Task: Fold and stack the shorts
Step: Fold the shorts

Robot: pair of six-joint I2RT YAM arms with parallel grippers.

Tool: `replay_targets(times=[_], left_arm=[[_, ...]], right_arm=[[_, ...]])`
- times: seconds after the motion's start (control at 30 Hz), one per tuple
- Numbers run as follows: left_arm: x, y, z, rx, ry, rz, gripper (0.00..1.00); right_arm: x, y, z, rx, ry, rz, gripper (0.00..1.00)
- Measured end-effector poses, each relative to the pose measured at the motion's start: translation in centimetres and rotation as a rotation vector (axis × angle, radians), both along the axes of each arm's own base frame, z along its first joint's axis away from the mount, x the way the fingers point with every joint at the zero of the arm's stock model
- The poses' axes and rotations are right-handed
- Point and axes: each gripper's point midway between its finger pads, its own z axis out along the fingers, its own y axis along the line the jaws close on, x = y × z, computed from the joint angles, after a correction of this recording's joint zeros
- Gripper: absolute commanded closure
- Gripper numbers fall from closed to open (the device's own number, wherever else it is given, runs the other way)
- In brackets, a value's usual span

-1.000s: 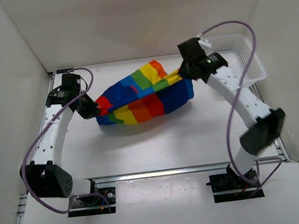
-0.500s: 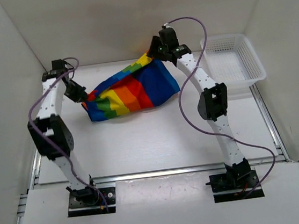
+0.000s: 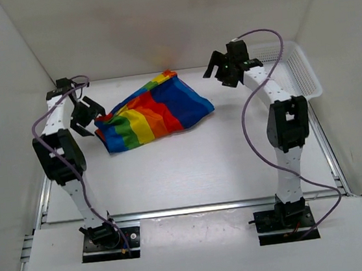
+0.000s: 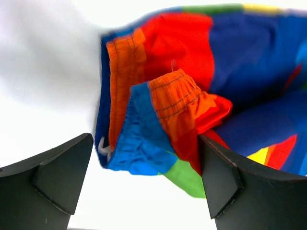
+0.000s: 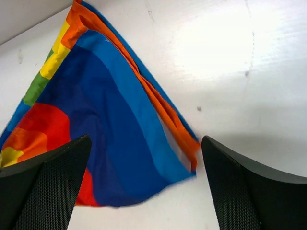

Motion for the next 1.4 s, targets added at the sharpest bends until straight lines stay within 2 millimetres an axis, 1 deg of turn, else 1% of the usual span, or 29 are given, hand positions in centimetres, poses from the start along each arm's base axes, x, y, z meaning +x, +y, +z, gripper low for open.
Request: replay_targets(times=[0.07,0.1,0.13,0.17,0.23,0.27,0.33,0.4,0.47,0.57,0.63,0.67,0.73,0.77,0.8,0.83,0.9,0.97,1.03,1.07,1.17,1.23,1.3,1.33,1.37,1.4], left_arm=[[-2.5,-0.6,1.1,0.004,-0.005,-0.007,0.01],[-3.7,-0.9,1.5,0.004,-0.006,-0.01,0.01],[-4.8,-1.1,1.7,0.004,-0.007,-0.011,0.01],[-5.8,-1.3,1.7,0.009,-0.004,-0.012,0.01],[-7.1,-1.2,1.3,0.018,0.018,-0.002,0.01],[-7.5,-1.1,0.9,0.02,0.03,0.003,0.01],[-7.4,-0.4,0.1,0.032,0.046,0.02,0.01],[-7.0,0.6,-0.5,0.042,0.064,0.04,0.01],[-5.7,1.8,-0.7,0.06,0.063,0.054,0.01],[-3.0,3.4,-0.9,0.077,0.042,0.074,0.01],[-2.1,4.0,-0.8,0.094,0.033,0.082,0.01],[-2.2,4.3,-0.7,0.103,0.034,0.089,0.01],[-2.6,4.8,-0.2,0.117,0.036,0.108,0.01],[-2.8,5.1,0.2,0.122,0.032,0.117,0.01],[-3.0,5.4,0.7,0.126,0.022,0.125,0.01],[-3.2,5.7,1.3,0.129,0.009,0.134,0.01],[-3.7,6.0,2.7,0.134,-0.016,0.133,0.01],[-4.1,6.1,4.1,0.141,-0.044,0.117,0.01],[-4.5,5.1,5.1,0.144,-0.067,0.068,0.01],[-4.9,4.2,5.5,0.139,-0.076,0.034,0.01],[-6.0,1.0,6.3,0.118,-0.088,-0.09,0.01],[-6.4,-0.7,6.7,0.115,-0.092,-0.165,0.01],[-6.7,-2.0,7.1,0.113,-0.101,-0.223,0.01],[-6.8,-2.5,7.3,0.116,-0.104,-0.251,0.04],[-7.0,-3.1,7.4,0.119,-0.106,-0.28,0.06],[-7.2,-3.7,7.6,0.121,-0.11,-0.305,0.08]], right_arm=[[-1.5,-0.6,1.2,0.012,0.01,-0.004,0.0],[-2.2,-0.7,1.4,0.027,0.018,0.0,0.0],[-3.1,-0.6,1.1,0.044,0.039,0.006,0.0],[-4.0,-0.5,0.4,0.057,0.067,0.015,0.0],[-5.6,0.1,-1.8,0.082,0.142,0.033,0.0],[-6.4,0.3,-3.1,0.089,0.182,0.041,0.0],[-7.9,1.2,-5.6,0.096,0.266,0.065,0.0],[-8.6,2.4,-7.4,0.105,0.318,0.088,0.0],[-9.2,3.5,-8.9,0.102,0.356,0.112,0.0],[-9.1,5.2,-10.1,0.095,0.382,0.137,0.0],[-8.6,6.4,-10.7,0.093,0.383,0.153,0.0],[-8.5,6.8,-10.9,0.098,0.388,0.157,0.0],[-7.7,7.7,-10.8,0.104,0.375,0.163,0.1],[-7.3,8.0,-10.9,0.108,0.371,0.164,0.18],[-6.8,8.2,-10.9,0.11,0.367,0.164,0.44],[-6.3,8.3,-11.1,0.107,0.359,0.161,0.63],[-6.0,8.4,-11.8,0.102,0.364,0.152,1.0],[-6.4,8.0,-12.6,0.096,0.39,0.119,1.0],[-7.3,7.2,-13.0,0.086,0.411,0.086,1.0],[-8.2,6.8,-13.1,0.084,0.426,0.07,1.0],[-12.2,4.2,-12.5,0.04,0.469,0.004,1.0],[-15.8,2.3,-12.0,0.009,0.5,-0.04,0.99],[-19.7,0.5,-11.6,-0.017,0.534,-0.082,0.86],[-21.6,-0.3,-11.5,-0.031,0.552,-0.101,0.61],[-23.5,-0.9,-11.6,-0.043,0.566,-0.114,0.4],[-25.2,-1.1,-11.5,-0.05,0.576,-0.123,0.25]])
